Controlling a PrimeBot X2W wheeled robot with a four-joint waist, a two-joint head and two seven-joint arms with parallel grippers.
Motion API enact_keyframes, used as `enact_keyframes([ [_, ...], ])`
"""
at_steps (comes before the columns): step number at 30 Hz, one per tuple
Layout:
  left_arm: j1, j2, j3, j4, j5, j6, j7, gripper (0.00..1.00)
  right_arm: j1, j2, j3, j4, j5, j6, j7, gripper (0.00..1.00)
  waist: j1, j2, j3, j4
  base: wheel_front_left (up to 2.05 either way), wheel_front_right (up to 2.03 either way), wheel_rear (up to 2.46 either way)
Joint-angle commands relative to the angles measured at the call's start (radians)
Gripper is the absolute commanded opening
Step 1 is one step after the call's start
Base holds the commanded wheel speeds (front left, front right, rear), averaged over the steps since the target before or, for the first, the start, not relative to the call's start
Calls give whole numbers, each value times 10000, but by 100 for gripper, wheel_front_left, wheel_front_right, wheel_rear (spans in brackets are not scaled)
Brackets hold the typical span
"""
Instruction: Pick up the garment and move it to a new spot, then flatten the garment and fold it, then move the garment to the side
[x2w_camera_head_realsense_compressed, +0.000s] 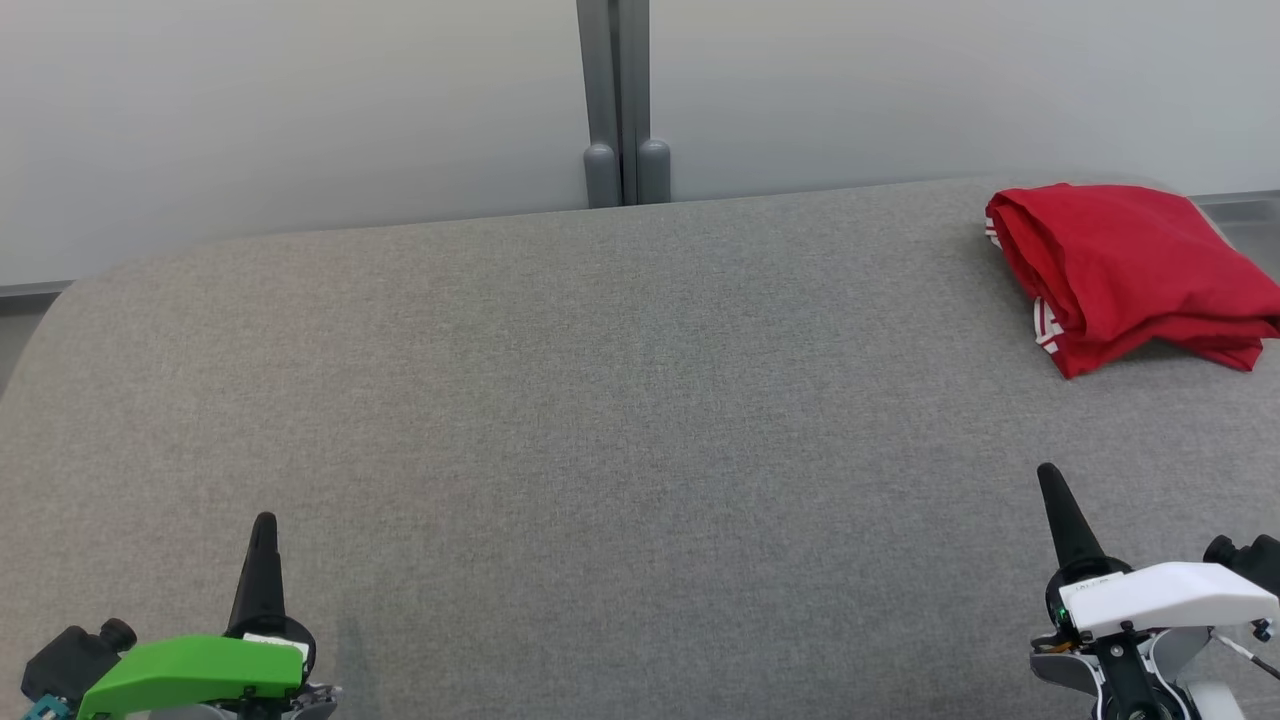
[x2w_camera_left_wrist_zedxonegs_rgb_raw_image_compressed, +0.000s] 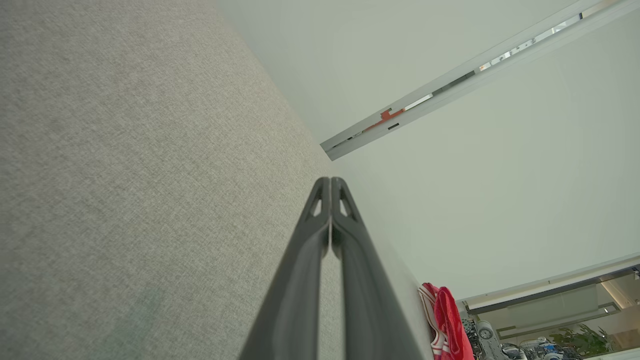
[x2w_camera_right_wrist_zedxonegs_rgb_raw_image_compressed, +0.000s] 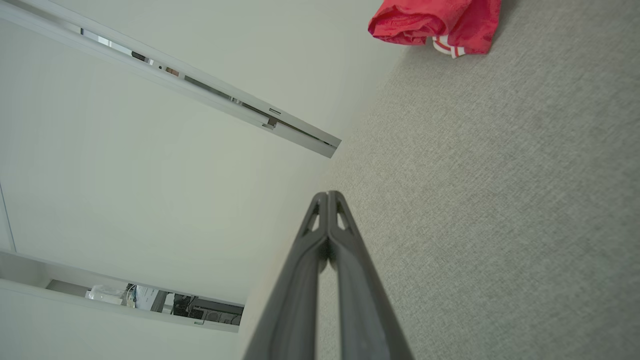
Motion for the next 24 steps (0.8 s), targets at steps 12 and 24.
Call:
enact_keyframes([
  [12,-424,20,109,-17,-1341,-19,355,0,-349,50,-143,58,1277,-1,307,0,0,0,48,-25,0,0,0],
  [24,-565,6,172,17,-2378,-22,635,0,-515,110,-238,157,2247,0,526,0,0,0,94,-49,0,0,0],
])
